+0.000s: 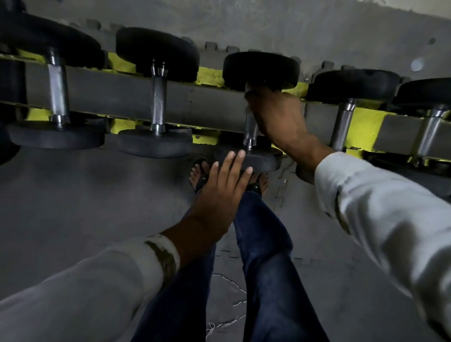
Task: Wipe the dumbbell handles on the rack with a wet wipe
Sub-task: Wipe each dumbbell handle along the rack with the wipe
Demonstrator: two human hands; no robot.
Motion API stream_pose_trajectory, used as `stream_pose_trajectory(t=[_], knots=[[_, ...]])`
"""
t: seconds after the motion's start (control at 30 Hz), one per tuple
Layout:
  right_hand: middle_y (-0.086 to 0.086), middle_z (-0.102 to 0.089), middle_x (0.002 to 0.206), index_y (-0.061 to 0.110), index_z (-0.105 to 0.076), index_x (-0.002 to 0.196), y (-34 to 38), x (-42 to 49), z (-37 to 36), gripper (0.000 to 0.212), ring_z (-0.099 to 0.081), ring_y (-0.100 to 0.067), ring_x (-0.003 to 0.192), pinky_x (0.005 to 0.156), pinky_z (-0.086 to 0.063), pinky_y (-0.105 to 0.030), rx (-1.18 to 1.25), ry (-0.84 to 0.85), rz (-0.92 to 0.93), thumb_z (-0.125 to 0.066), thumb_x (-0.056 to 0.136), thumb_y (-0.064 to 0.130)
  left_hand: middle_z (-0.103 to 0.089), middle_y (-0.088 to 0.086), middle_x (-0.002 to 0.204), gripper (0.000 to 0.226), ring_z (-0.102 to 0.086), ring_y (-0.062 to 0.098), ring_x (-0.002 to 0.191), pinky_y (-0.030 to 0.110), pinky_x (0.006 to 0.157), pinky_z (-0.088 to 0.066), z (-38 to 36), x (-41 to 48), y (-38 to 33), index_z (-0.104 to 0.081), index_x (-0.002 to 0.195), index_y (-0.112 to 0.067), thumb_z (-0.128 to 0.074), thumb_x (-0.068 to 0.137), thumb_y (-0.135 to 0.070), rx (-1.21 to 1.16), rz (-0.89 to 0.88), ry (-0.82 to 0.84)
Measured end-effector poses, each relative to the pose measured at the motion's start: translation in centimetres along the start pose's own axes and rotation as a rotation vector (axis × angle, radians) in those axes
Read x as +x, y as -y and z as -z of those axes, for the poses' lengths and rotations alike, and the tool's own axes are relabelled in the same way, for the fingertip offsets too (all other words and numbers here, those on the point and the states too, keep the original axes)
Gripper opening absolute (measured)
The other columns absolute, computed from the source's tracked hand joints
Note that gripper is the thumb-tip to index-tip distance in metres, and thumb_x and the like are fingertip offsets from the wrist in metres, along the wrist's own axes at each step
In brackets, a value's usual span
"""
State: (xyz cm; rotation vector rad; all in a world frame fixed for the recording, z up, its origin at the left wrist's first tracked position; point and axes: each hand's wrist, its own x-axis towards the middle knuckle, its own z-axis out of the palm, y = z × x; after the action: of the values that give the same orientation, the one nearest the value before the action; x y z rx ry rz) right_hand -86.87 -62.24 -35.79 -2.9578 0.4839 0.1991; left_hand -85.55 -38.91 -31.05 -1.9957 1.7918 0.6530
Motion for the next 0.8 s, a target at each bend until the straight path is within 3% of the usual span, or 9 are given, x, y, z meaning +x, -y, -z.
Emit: stream_pose_trajectory(t=[0.07,0.13,0.23,0.3,0.4,0.6,0.7,0.8], knots=[[-0.012,-0.067,0.109,0.009,-0.067,0.103,0.3,0.7,0.4,0.016,-0.066,-0.037,0.073,0.051,-0.027,-0.029,0.003,0.136,0.099,-0.059,0.089,0.014,0.031,0.037,0.157,0.083,0.011,0.051,0.153,0.058,0.126,-0.012,-0.3,0.0,0.0,0.033,0.149,0.003,-0.026,0.110,-0.039,0.006,-0.001,-0.004],[-0.016,-0.063,0.112,0.008,-0.063,0.109,1.0,1.4,0.5,0.023,-0.066,-0.038,0.086,0.056,-0.032,-0.034,-0.033,0.298,0.192,-0.052,0.096,0.022,0.033,0.037,0.156,0.085,0.013,0.051,0.153,0.058,0.126,-0.010,-0.1,-0.1,0.1,0.034,0.148,0.002,-0.029,0.110,-0.039,-0.004,0.003,0.008],[-0.013,-0.063,0.119,0.011,-0.061,0.121,2.2,1.6,1.5,0.045,-0.065,-0.033,0.103,0.070,-0.041,-0.035,-0.014,0.599,0.188,-0.043,0.101,0.047,0.034,0.035,0.157,0.091,0.017,0.050,0.152,0.058,0.126,-0.008,0.9,-0.1,0.4,0.031,0.152,-0.001,-0.038,0.107,-0.041,-0.030,-0.011,0.074],[-0.013,-0.067,0.115,0.012,-0.066,0.118,2.9,1.0,2.3,0.045,-0.066,-0.032,0.104,0.076,-0.046,-0.034,0.031,0.649,0.201,-0.044,0.102,0.048,0.033,0.035,0.158,0.107,0.018,0.049,0.152,0.058,0.126,-0.008,1.7,-0.2,0.7,0.025,0.156,-0.002,-0.053,0.100,-0.048,-0.050,-0.027,0.108],[-0.014,-0.065,0.108,0.012,-0.069,0.108,2.5,-0.6,3.1,0.028,-0.066,-0.034,0.097,0.076,-0.052,-0.039,0.208,0.554,0.183,-0.051,0.099,0.032,0.028,0.034,0.160,0.117,0.015,0.048,0.154,0.058,0.125,-0.008,2.5,-0.6,1.1,0.016,0.160,-0.001,-0.066,0.090,-0.048,-0.104,-0.048,0.109],[-0.010,-0.069,0.104,0.013,-0.069,0.111,-2.5,-7.6,3.5,0.025,-0.064,-0.026,0.094,0.079,-0.049,-0.036,0.674,0.141,-0.179,-0.057,0.090,0.016,0.009,0.029,0.168,0.099,0.003,0.043,0.157,0.057,0.126,-0.012,3.6,0.0,-0.5,-0.009,0.163,-0.004,-0.063,0.089,-0.039,-0.179,-0.172,-0.040],[-0.012,-0.069,0.106,0.010,-0.070,0.111,-6.6,-11.0,3.8,0.024,-0.062,-0.029,0.097,0.082,-0.049,-0.038,0.596,0.025,-0.234,-0.058,0.090,0.012,0.010,0.027,0.168,0.098,0.005,0.041,0.157,0.055,0.127,-0.009,4.6,1.9,-3.4,-0.005,0.164,-0.008,-0.060,0.090,-0.040,-0.231,-0.202,-0.036],[-0.016,-0.067,0.114,0.007,-0.069,0.111,-11.1,-12.7,3.4,0.034,-0.062,-0.038,0.104,0.083,-0.053,-0.045,0.451,0.026,-0.226,-0.044,0.093,0.020,0.009,0.025,0.169,0.093,0.005,0.039,0.158,0.053,0.128,-0.005,5.9,4.6,-7.5,-0.006,0.164,-0.009,-0.059,0.091,-0.032,-0.279,-0.252,-0.063]])
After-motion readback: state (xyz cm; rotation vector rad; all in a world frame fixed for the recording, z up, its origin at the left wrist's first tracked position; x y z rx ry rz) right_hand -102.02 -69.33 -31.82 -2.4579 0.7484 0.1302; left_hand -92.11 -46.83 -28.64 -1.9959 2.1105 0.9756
